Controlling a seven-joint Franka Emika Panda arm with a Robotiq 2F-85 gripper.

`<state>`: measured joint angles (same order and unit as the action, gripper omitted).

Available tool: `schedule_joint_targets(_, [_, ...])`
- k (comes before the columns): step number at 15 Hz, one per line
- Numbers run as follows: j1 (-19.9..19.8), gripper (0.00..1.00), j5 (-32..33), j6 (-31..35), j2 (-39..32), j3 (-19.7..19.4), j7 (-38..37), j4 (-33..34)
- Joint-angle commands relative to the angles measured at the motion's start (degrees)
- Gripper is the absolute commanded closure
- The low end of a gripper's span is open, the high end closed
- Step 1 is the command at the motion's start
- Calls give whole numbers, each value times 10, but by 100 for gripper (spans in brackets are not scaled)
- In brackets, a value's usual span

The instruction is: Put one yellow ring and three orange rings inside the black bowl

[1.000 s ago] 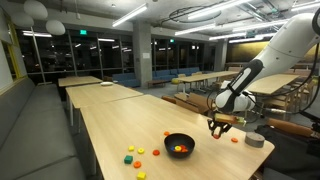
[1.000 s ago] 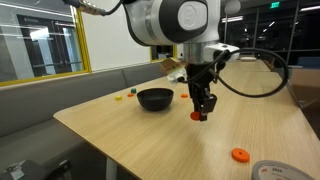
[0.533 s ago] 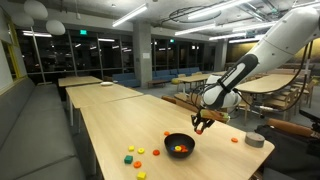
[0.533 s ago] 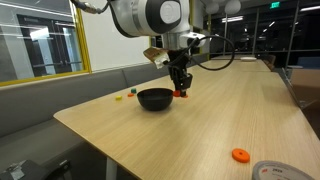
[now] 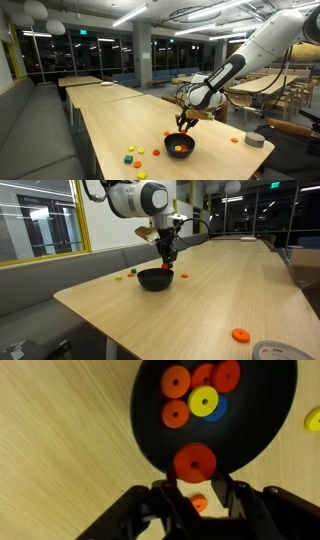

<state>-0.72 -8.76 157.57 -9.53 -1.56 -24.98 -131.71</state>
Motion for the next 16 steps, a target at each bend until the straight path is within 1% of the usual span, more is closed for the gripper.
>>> schedule_joint_targets(1, [10, 78, -29, -21, -37, 16, 27, 48])
schedule_joint_targets(2, [12, 78, -34, -26, -44, 20, 31, 53])
schedule_joint_targets(3, [12, 75, -38, -33, -49, 23, 35, 58])
schedule_joint_targets(4, [12, 34, -42, -43, -52, 26, 42, 61])
schedule_joint_targets(5, [12, 32, -42, -50, -54, 26, 45, 62])
schedule_joint_targets(6, [12, 27, -36, -57, -54, 23, 46, 62])
schedule_joint_targets(7, [11, 18, -34, -64, -54, 21, 48, 62])
schedule_joint_targets(9, [6, 4, -27, -83, -49, 11, 51, 61])
schedule_joint_targets(10, [4, 0, -23, -88, -47, 5, 51, 61])
schedule_joint_targets(13, [-9, 0, -8, -95, -35, -25, 50, 56])
schedule_joint_targets(16, [-30, 0, 0, -92, -26, -57, 52, 51])
